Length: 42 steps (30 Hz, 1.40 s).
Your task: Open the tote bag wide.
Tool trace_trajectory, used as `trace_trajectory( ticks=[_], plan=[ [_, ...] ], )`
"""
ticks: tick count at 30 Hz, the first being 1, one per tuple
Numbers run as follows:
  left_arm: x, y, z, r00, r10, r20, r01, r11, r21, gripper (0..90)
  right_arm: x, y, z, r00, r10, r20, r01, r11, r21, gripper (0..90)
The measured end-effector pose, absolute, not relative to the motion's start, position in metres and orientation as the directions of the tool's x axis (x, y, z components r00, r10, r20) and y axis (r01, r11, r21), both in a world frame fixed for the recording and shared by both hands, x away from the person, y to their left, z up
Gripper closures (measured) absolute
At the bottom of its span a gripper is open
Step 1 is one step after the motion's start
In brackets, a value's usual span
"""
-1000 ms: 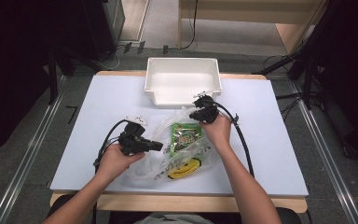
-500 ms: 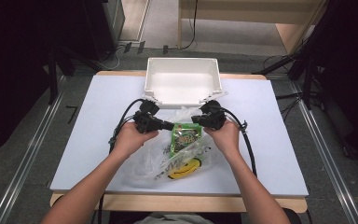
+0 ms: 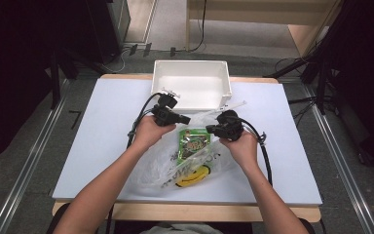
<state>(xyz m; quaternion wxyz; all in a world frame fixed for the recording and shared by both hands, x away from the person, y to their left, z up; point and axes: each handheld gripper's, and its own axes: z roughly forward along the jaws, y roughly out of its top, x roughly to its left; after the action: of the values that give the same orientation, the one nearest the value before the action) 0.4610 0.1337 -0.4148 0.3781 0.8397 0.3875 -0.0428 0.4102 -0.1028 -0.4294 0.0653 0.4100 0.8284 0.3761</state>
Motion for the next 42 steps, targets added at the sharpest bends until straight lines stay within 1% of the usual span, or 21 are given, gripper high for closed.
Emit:
trace_trajectory(
  ticks=[4,8,10,20,33,38,42],
  plan=[
    [0.471,0.128,-0.427,0.679,0.629,-0.379,0.704,-0.410,0.580,90.0,0.409,-0.105,-0.434,-0.649,0.731,0.209,0.640,0.378,0.669,90.0],
    [0.477,0.121,-0.436,0.686,0.634,-0.357,0.697,-0.431,0.574,90.0,0.406,-0.108,-0.437,-0.654,0.728,0.207,0.638,0.383,0.668,90.0],
    [0.479,0.120,-0.438,0.699,0.633,-0.331,0.681,-0.451,0.577,90.0,0.403,-0.110,-0.438,-0.655,0.729,0.201,0.634,0.385,0.671,90.0],
    [0.490,0.124,-0.454,0.695,0.648,-0.311,0.683,-0.459,0.568,90.0,0.386,-0.116,-0.446,-0.660,0.726,0.191,0.630,0.397,0.668,90.0],
    [0.491,0.120,-0.460,0.707,0.656,-0.265,0.666,-0.491,0.562,90.0,0.353,-0.129,-0.459,-0.655,0.728,0.201,0.648,0.405,0.645,90.0],
    [0.491,0.119,-0.460,0.706,0.659,-0.259,0.664,-0.488,0.567,90.0,0.339,-0.131,-0.466,-0.668,0.714,0.207,0.649,0.423,0.632,90.0],
    [0.491,0.120,-0.459,0.713,0.658,-0.243,0.656,-0.502,0.564,90.0,0.325,-0.132,-0.470,-0.684,0.705,0.187,0.635,0.450,0.628,90.0]
  ],
)
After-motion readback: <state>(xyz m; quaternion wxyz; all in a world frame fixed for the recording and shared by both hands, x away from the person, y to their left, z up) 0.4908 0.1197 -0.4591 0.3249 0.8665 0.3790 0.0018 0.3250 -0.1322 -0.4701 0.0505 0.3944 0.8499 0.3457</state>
